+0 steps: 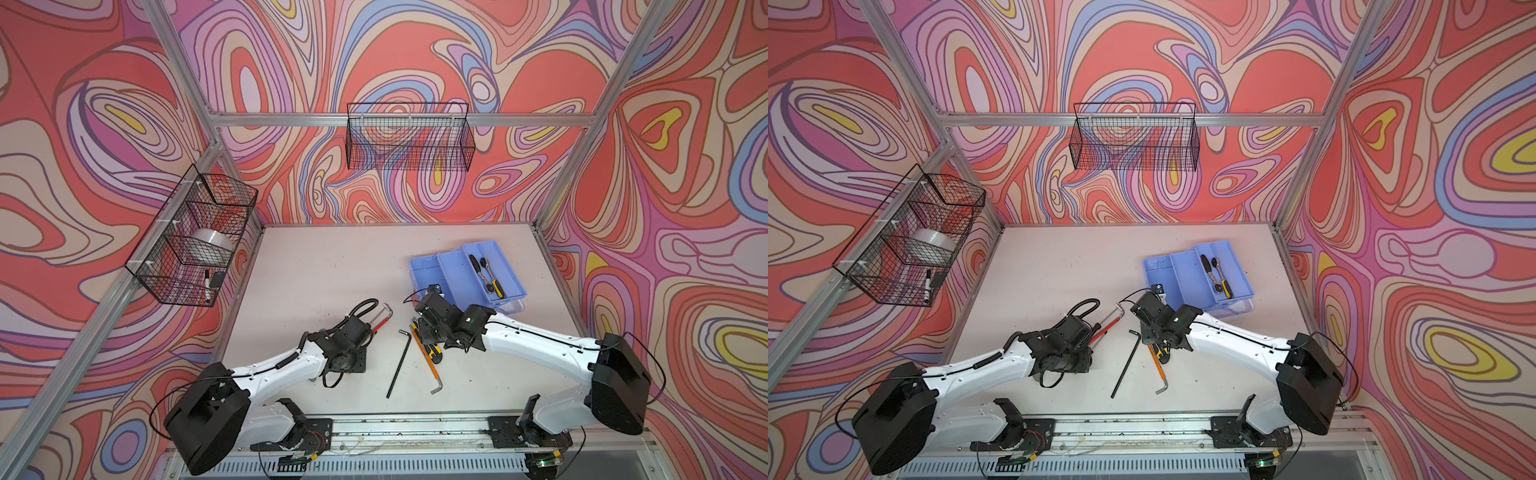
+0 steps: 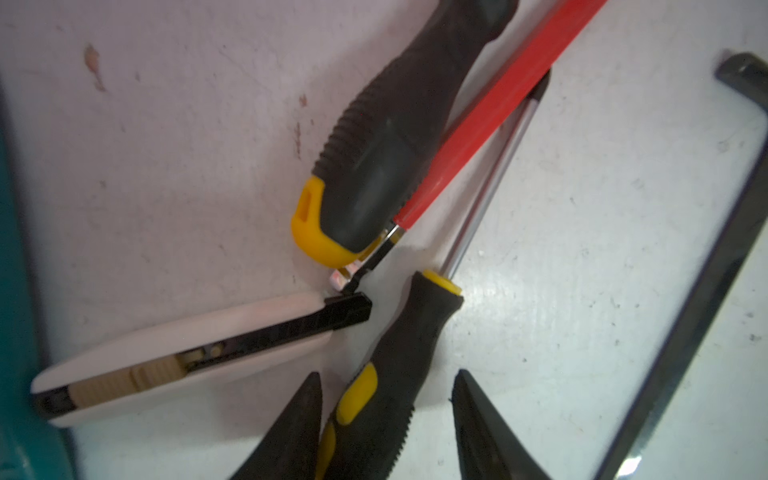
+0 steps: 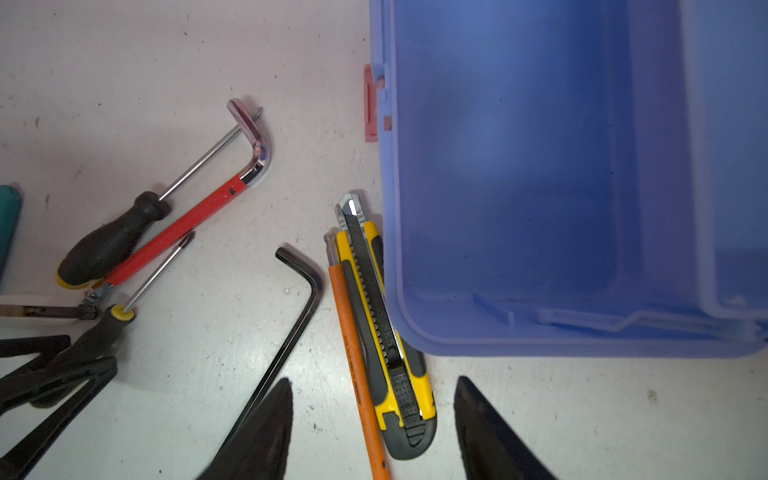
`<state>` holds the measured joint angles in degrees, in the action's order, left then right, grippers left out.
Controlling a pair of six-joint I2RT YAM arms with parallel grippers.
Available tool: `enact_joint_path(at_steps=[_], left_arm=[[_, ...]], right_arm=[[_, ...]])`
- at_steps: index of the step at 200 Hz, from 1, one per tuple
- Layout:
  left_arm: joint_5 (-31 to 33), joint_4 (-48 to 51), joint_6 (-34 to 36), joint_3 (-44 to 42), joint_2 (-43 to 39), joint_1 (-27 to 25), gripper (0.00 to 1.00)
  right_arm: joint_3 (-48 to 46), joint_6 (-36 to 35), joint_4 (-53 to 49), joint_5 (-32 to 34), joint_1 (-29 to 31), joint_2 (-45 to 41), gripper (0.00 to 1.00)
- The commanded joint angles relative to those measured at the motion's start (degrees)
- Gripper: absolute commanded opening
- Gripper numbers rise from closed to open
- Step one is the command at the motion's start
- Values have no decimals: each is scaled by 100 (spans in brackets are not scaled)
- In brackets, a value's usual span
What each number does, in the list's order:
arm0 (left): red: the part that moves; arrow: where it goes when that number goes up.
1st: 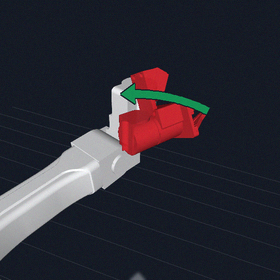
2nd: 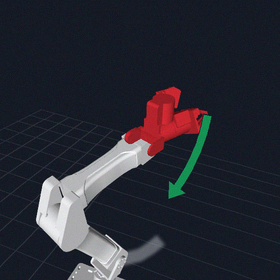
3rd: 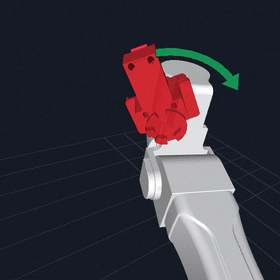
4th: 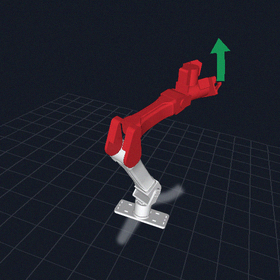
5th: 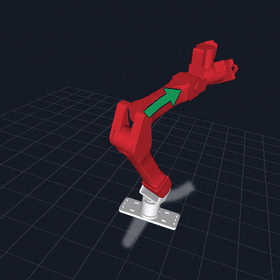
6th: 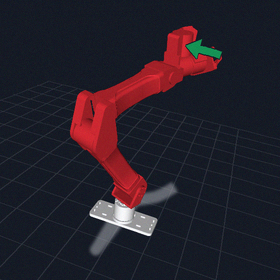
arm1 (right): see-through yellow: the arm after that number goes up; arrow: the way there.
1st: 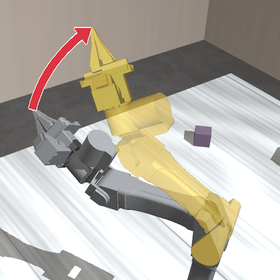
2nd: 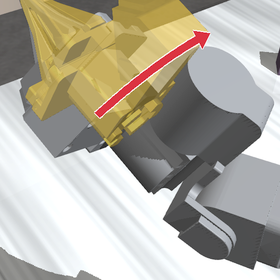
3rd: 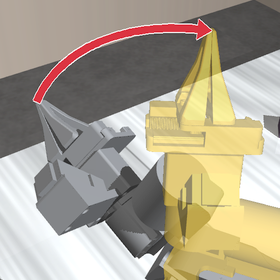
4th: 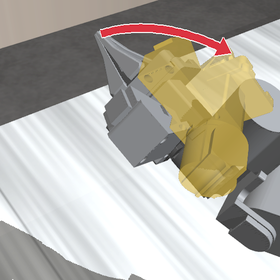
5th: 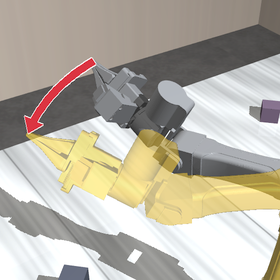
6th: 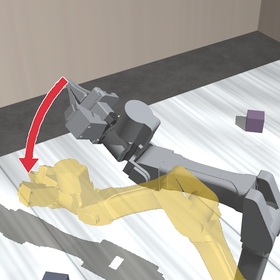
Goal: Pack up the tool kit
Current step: 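Grasp the yellow-black screwdriver handle with the left gripper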
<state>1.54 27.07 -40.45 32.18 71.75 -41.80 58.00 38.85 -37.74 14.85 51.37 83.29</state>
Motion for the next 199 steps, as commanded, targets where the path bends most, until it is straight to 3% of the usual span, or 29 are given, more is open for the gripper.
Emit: enact_joint_path(at_steps=[1,199], left_arm=[[-39,-103,37,-72,119,-61,44],[-620,-876,7,86,979,-346,18]], right_arm=[[-47,17,33,128,22,23,64],[-245,146,-41,467,12,-249,67]])
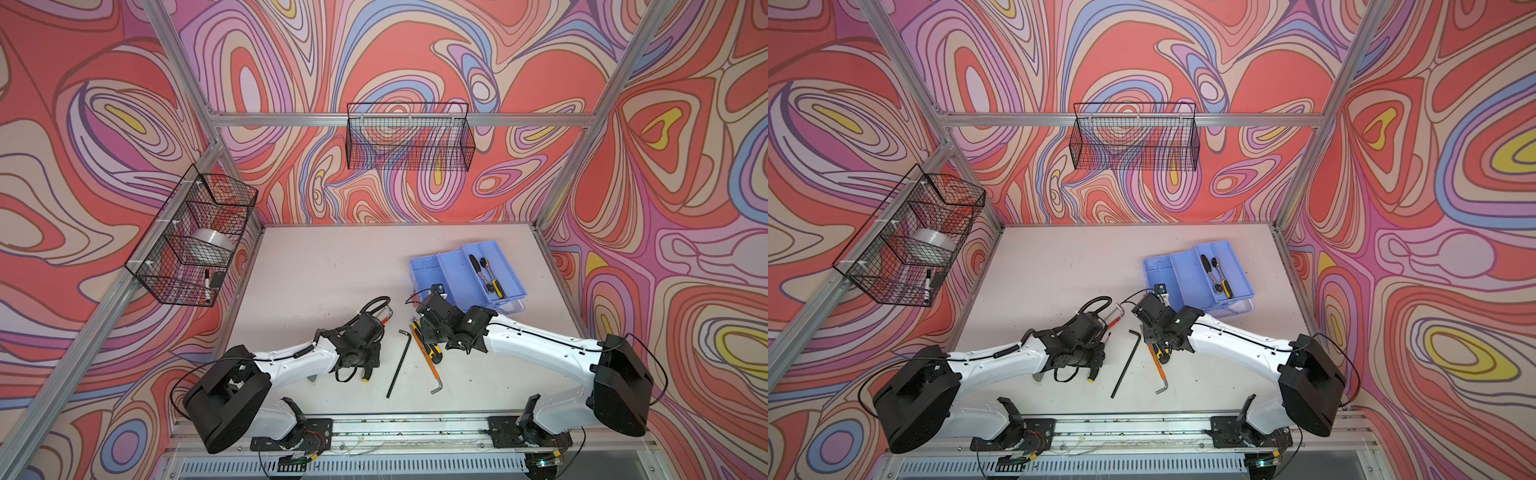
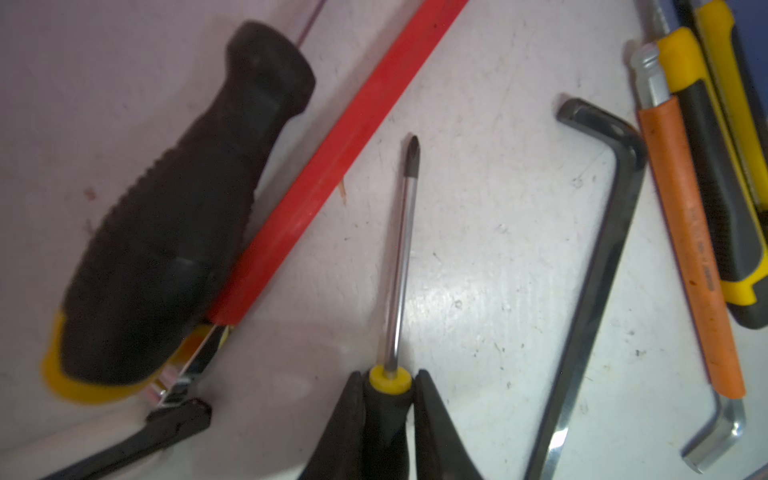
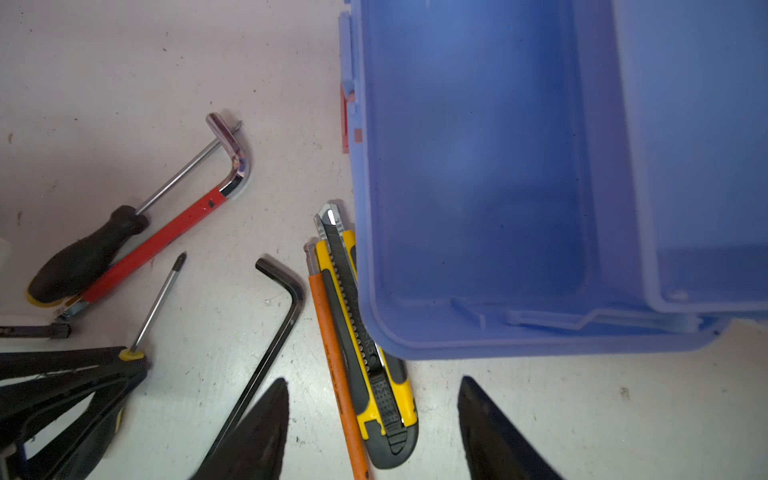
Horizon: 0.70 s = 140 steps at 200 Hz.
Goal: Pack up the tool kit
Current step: 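Grasp the yellow-black screwdriver handle with the left gripper, then lift the screwdriver with the left gripper and hand it to the right gripper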
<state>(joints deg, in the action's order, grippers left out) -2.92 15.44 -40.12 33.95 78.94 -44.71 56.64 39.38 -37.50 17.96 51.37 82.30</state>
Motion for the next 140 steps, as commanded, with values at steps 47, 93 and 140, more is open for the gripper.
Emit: enact_joint_path(at_steps=[47,93,140], left_arm=[[-209,290,-9,-72,239,-56,9],[-369,178,-94,138,-40,-56,7],[-568,-251,-368,468,-513,-62,6]], right_arm=[[-127,92,-78,218,13,-179,67],[-152,61,4,190,12,-188,68],[-381,-90,757,-309,8,-382,68]])
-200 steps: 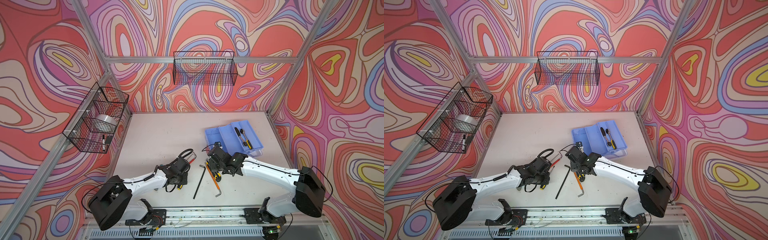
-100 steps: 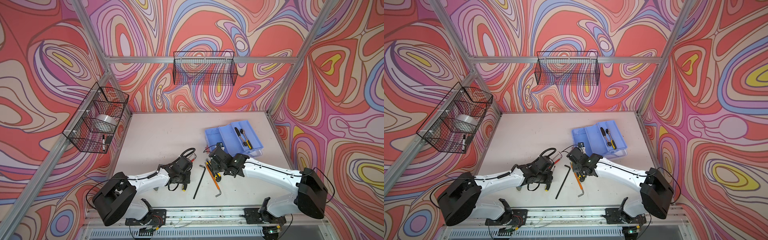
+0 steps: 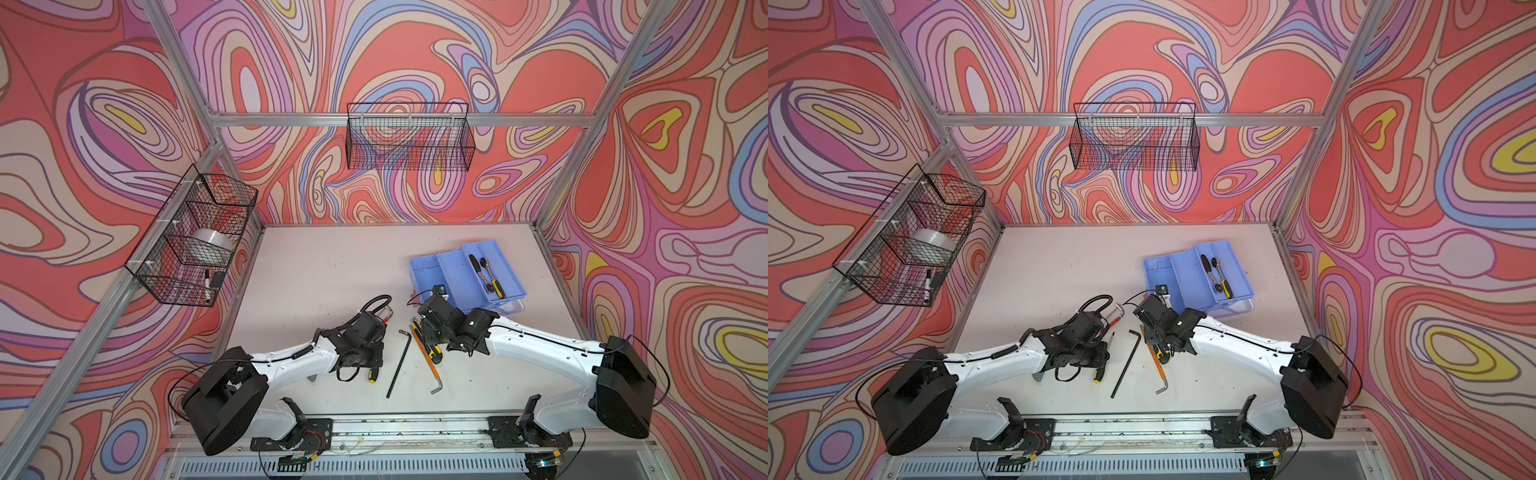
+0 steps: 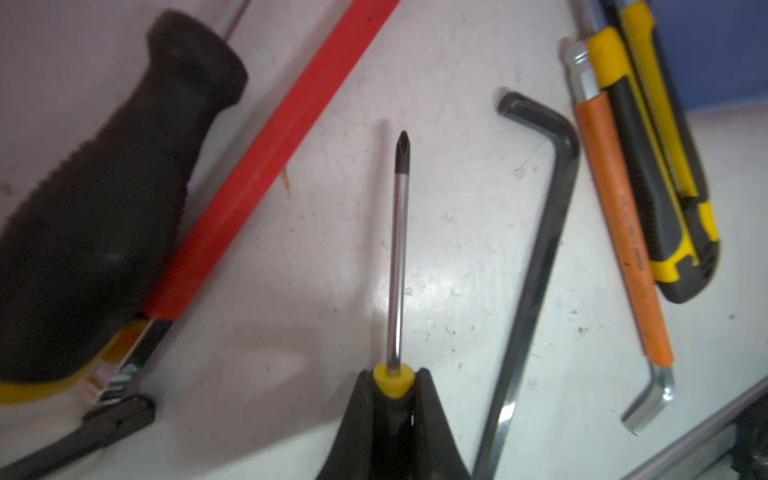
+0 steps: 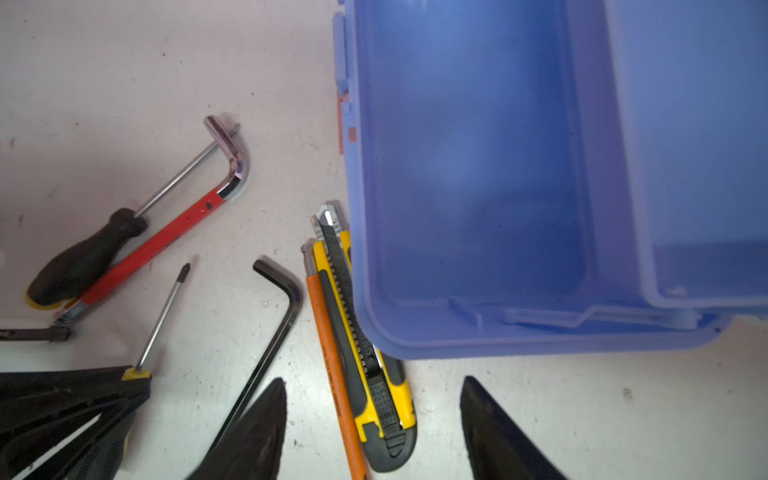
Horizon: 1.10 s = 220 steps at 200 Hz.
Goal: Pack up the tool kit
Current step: 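Lift the screwdriver with the left gripper and hand it to the right gripper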
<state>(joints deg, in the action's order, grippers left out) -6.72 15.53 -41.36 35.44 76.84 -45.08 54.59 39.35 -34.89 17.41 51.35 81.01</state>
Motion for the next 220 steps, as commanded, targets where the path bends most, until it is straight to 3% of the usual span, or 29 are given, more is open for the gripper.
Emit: enact_joint_path(at_steps=[1,61,110,190,220], left_arm=[[-189,-269,-255,326,-315,-22,6],[-13,-1289,-648,380,-632,-23,6],[14,-2314,-828,701,-258,-23,5],[-258,-3629,-1388,826,323,-27,5],[-302,-3891,-1594,681,279,-27,5]], right_arm=[[-180,-96,508,-259,13,-261,68],[-545,-373,1393,-1009,10,-740,71],[-843,-462,2030,-1835,-172,-1015,71],[-989,-400,2210,-2129,-388,-1027,68],[-1079,-344,2260,-2206,-520,-1090,60]])
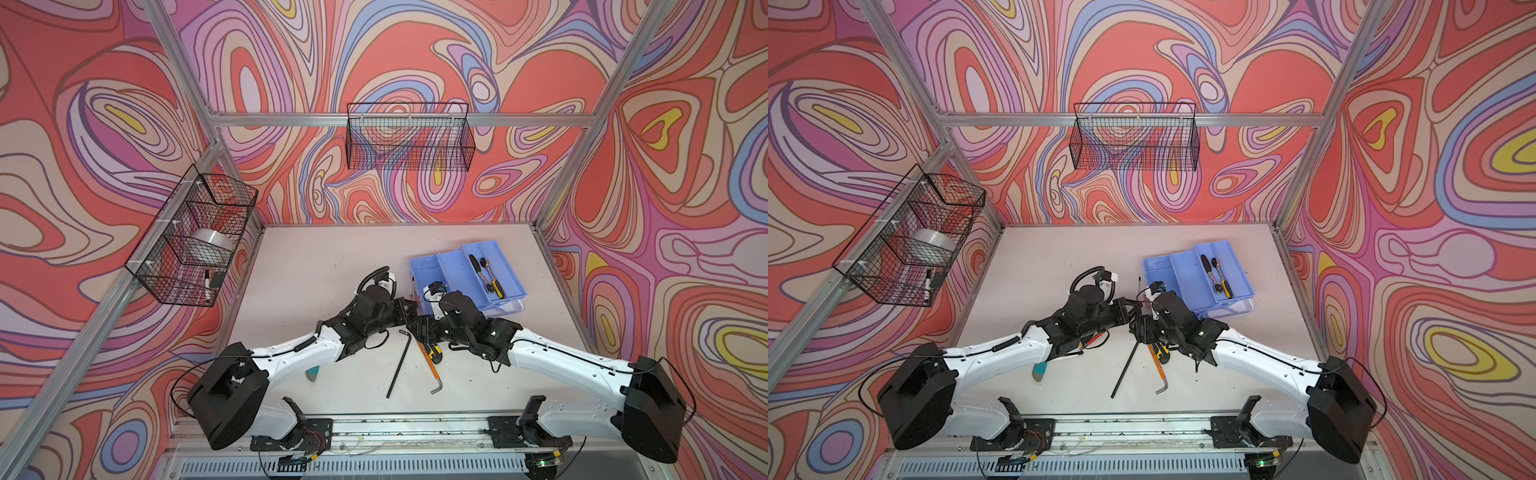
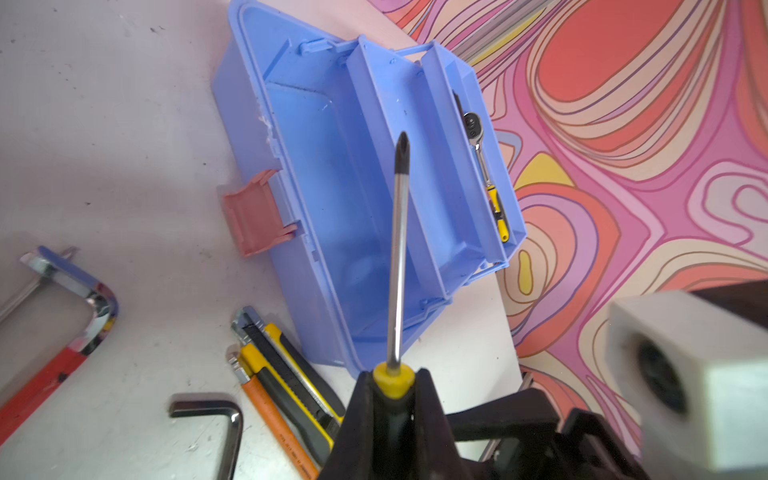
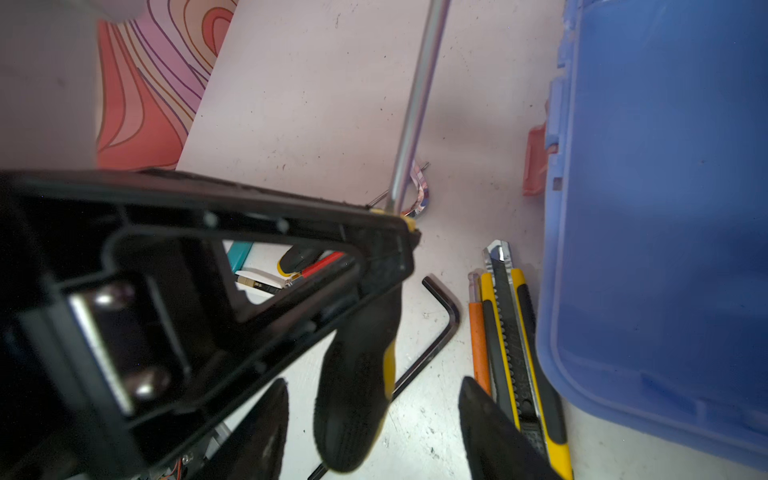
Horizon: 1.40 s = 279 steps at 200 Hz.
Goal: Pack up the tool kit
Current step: 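Lift the screwdriver with the left gripper and hand it to the right gripper, then carry the yellow-black screwdriver with the right gripper into the upper tray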
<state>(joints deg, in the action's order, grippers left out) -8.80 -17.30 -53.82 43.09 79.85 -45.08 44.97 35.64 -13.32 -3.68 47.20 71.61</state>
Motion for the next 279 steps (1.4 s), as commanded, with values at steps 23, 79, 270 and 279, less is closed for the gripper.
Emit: enact_joint_path(at_steps=[23,79,270,279], left_arm=[[-125,-813,-487,-218,-23,-62,5],[-287,-1315,-693,-165,392,-246,5],[1110,2156,728,-60,-1139,188,100],[1132,2358,756,-126,-1270,330,100]], right_arm=[[-112,0,149,-158,-214,-195,55],[-23,-17,246,-335,-273,-98,43],[1584,-2321,-2651,599,-1938,-184,1],[1764,-2537,-2841,795,-2080,-96,1]])
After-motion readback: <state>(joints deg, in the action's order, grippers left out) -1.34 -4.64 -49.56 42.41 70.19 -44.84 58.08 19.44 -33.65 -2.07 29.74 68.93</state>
